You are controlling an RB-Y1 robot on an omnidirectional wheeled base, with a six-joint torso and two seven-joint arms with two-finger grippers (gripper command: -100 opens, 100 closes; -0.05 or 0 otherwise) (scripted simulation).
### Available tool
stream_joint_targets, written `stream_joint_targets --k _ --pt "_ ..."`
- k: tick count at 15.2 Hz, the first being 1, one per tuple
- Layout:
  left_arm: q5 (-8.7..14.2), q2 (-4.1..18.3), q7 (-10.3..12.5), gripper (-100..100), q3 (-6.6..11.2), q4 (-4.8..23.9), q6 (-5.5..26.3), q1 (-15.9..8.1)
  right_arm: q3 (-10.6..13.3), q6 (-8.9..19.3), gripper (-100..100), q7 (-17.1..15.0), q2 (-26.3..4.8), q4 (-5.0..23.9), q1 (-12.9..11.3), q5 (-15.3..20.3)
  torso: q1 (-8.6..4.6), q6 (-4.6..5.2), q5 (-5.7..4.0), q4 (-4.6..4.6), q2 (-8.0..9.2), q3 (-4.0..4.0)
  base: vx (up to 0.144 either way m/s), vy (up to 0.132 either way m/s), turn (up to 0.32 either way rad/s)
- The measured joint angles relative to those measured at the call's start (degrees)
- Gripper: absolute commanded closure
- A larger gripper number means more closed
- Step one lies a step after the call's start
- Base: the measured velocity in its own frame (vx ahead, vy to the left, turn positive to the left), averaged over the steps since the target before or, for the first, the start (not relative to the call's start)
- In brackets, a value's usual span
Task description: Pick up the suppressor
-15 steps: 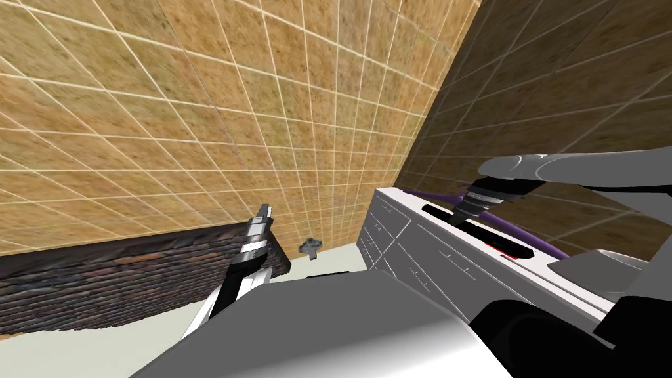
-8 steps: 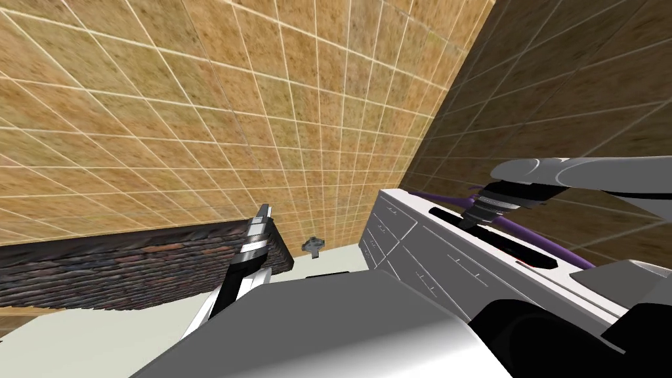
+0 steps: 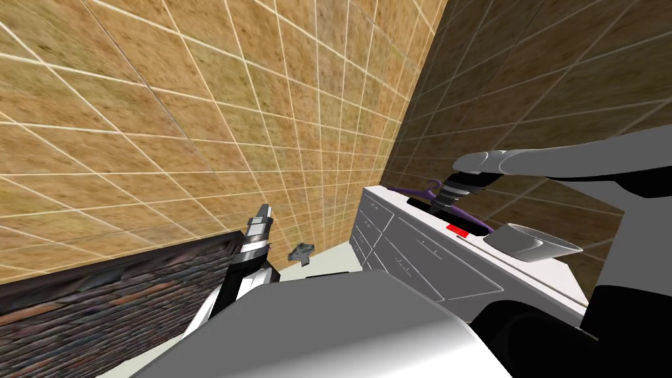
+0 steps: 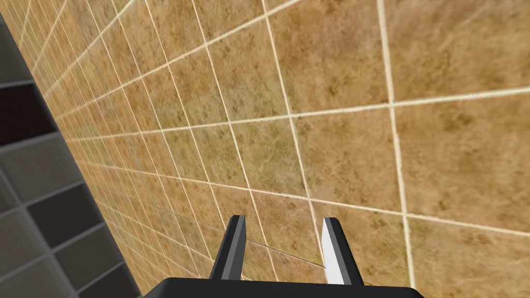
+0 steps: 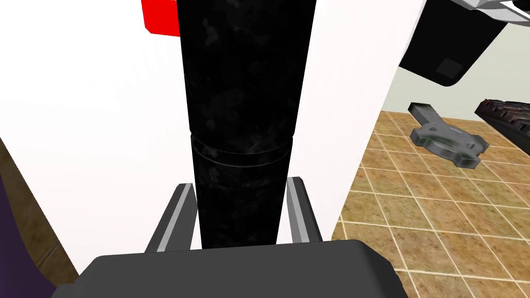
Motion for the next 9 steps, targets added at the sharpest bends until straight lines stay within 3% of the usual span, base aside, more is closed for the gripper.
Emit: stream_joint_targets --k 2,3,4,7,9 --pt "0.0 0.0 0.0 0 -0.02 0.0 0.0 0.0 1.4 0.8 100 -1.1 -1.2 -2.4 -2.7 0.8 0.23 -0.17 0.03 -0.02 0.08 0.02 0.011 -0.023 0.045" --pt "0.0 0.0 0.0 0 -0.02 0.0 0.0 0.0 1.7 1.0 100 -1.4 -1.3 -3.3 -3.5 1.0 0.34 -0.2 0.05 -0.02 0.12 0.04 0.014 -0.049 -0.299" --pt "0.0 0.0 0.0 0 0.0 0.0 0.0 0.0 1.1 1.1 100 -1.6 -2.5 -3.8 -3.8 0.3 0.33 -0.08 0.12 0.04 0.14 0.08 0.031 -0.067 -0.425" --pt "0.0 0.0 0.0 0 -0.02 0.0 0.0 0.0 0.8 2.5 100 -2.8 -5.0 -7.1 -5.1 -0.4 0.34 -0.17 0.08 0.0 0.18 0.08 0.032 -0.047 -0.158" --pt "0.0 0.0 0.0 0 0.0 0.0 0.0 0.0 -0.5 3.1 100 -3.1 -7.2 -8.4 -4.5 -2.0 0.22 -0.03 0.09 0.04 0.11 0.07 0.05 -0.061 -0.269"
